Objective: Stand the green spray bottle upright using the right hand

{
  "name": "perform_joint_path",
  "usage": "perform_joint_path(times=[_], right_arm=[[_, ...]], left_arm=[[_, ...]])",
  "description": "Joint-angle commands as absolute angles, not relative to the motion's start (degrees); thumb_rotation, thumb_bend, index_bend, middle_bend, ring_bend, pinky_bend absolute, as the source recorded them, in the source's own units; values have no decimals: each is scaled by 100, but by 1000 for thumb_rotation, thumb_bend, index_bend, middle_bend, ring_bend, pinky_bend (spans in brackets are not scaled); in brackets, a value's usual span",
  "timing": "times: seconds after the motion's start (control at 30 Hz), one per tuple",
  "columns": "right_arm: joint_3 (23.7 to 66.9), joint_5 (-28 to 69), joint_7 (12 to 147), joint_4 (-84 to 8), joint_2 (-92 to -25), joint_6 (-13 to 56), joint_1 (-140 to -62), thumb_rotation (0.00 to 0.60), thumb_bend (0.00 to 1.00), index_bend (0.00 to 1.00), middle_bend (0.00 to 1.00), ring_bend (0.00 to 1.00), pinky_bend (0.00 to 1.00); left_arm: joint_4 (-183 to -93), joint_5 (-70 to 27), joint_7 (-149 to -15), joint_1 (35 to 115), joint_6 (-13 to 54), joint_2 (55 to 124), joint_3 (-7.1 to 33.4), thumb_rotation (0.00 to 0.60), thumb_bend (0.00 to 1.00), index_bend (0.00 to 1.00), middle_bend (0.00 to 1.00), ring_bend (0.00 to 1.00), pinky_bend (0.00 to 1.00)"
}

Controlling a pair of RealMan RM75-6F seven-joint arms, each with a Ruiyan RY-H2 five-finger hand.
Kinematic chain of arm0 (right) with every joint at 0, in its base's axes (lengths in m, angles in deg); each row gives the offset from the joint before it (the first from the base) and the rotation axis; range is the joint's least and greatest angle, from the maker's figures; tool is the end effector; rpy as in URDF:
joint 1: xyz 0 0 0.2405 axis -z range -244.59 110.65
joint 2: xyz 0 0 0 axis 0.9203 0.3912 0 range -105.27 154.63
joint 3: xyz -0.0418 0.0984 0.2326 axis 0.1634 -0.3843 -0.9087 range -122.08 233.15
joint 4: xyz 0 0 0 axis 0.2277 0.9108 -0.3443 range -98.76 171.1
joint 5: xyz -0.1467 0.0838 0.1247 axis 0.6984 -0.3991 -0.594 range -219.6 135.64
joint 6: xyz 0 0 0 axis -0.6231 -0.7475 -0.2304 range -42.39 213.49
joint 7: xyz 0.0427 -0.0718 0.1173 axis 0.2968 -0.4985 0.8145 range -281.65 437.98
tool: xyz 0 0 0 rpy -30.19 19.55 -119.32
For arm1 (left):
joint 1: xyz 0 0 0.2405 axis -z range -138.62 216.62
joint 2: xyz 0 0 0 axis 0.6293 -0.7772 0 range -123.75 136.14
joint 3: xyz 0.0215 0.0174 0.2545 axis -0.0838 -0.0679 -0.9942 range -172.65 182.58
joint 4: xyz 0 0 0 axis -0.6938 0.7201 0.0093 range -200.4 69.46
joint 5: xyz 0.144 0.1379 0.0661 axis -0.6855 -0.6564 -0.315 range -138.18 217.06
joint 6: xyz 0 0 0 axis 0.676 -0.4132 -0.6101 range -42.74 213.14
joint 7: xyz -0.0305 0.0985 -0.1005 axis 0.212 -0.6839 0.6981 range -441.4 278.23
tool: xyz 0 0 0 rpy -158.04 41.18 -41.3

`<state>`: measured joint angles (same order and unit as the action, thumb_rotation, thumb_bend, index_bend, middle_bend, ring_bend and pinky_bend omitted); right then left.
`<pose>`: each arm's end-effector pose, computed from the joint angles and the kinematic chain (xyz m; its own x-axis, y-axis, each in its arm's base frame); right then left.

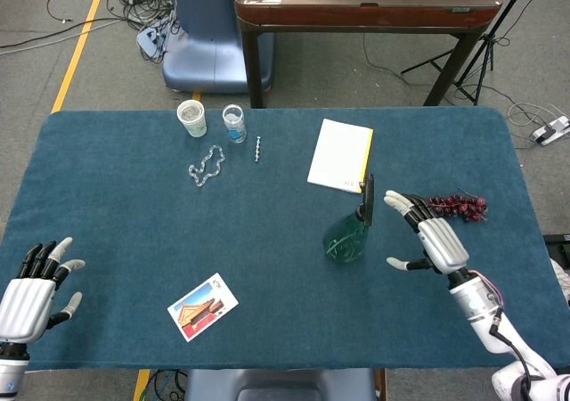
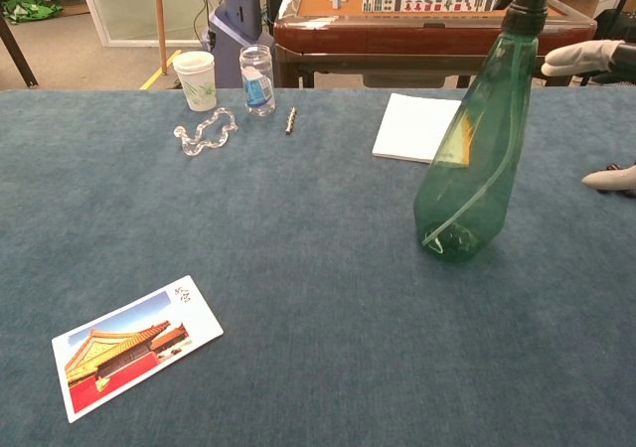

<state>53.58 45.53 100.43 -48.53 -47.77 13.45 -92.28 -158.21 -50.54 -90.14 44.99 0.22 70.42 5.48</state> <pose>-0.2513 -0.2797 0.0902 0.0869 -0.2204 0.9715 -0.9569 -0.2899 0.0199 -0.3003 0.1777 0.1481 0.5279 0.0227 0.8490 0.8461 -0.1006 -0.5234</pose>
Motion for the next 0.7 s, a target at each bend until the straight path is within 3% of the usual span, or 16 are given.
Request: perform_joint_path(times=[0.03, 0.43, 0.7], right_arm=[[5460, 4455, 9104, -5289, -4364, 1064, -8890, 600, 3, 104, 83, 26, 27], [5755, 4373, 7784, -6256, -3747, 118, -7900, 600, 48, 103, 116, 26, 27], [5980, 4588, 7750, -6319, -3701, -431, -7291, 600, 48, 104, 128, 26, 27]], left_arm=[[-15839, -5056, -9038, 4509, 30, 7039, 552, 600, 350, 311, 70, 45, 3], [-15958, -5092, -9133, 4569, 51, 7052, 574, 600, 350, 311, 71, 45, 3], [-15979, -5136, -9091, 4590, 49, 7057, 563, 600, 350, 311, 70, 45, 3]])
